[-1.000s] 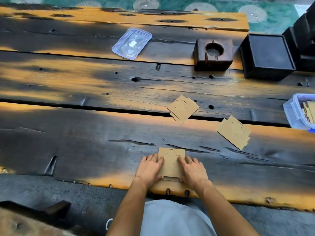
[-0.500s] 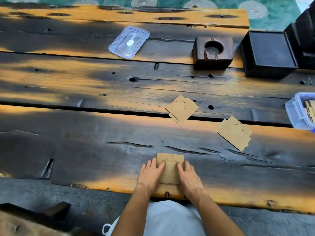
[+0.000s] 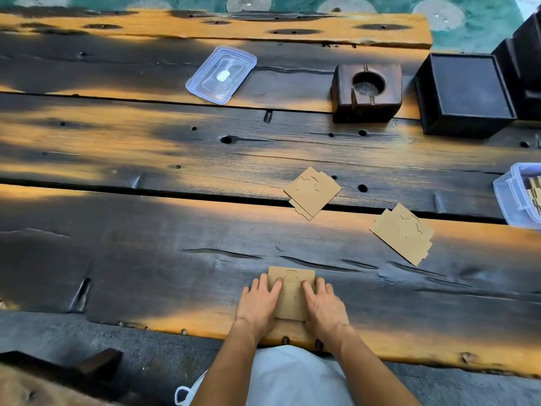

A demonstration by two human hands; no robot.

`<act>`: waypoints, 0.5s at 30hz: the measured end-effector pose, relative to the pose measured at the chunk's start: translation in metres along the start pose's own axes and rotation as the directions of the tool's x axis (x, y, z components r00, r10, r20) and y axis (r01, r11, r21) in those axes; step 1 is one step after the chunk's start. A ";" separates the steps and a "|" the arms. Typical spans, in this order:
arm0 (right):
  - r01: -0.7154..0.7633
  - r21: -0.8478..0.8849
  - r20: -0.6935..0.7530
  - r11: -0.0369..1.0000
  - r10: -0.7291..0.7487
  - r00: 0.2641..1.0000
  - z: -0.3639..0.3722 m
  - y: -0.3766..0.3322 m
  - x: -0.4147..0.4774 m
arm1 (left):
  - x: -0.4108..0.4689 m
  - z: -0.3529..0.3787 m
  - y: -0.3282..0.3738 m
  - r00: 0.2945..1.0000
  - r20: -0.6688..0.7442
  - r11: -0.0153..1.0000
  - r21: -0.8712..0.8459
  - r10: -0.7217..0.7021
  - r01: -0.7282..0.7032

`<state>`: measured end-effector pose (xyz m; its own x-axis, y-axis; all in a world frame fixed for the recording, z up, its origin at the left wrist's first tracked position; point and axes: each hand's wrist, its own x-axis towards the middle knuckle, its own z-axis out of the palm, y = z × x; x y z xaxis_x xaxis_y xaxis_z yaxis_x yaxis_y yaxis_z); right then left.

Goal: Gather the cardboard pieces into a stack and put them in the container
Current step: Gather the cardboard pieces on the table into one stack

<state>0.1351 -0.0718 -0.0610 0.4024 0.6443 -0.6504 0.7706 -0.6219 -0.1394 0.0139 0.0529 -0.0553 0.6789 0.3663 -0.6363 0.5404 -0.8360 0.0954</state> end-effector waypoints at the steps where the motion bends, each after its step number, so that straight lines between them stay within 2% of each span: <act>1: -0.001 0.005 0.008 1.000 0.001 1.000 -0.001 0.002 0.000 | 0.001 -0.002 0.000 1.000 0.003 1.000 -0.014 -0.002 0.002; 6: 0.001 0.044 0.041 0.999 -0.003 0.999 -0.016 0.009 0.007 | 0.012 -0.019 0.001 0.998 -0.036 0.990 -0.133 -0.056 0.051; 9: -0.007 0.101 0.044 0.995 0.002 0.999 -0.030 0.013 0.018 | 0.022 -0.029 0.004 0.992 -0.096 0.987 -0.146 -0.085 0.070; 12: -0.026 0.139 -0.017 0.990 0.029 0.999 -0.051 0.027 0.035 | 0.041 -0.045 0.012 0.977 -0.179 0.981 -0.172 -0.119 0.088; 15: -0.028 0.104 -0.044 0.994 0.033 0.998 -0.078 0.044 0.055 | 0.061 -0.065 0.022 0.965 -0.218 0.967 -0.239 -0.142 0.088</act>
<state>0.2299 -0.0285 -0.0447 0.4489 0.6423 -0.6212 0.7033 -0.6828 -0.1977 0.0996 0.0837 -0.0426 0.6874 0.5616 -0.4606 0.7012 -0.6784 0.2192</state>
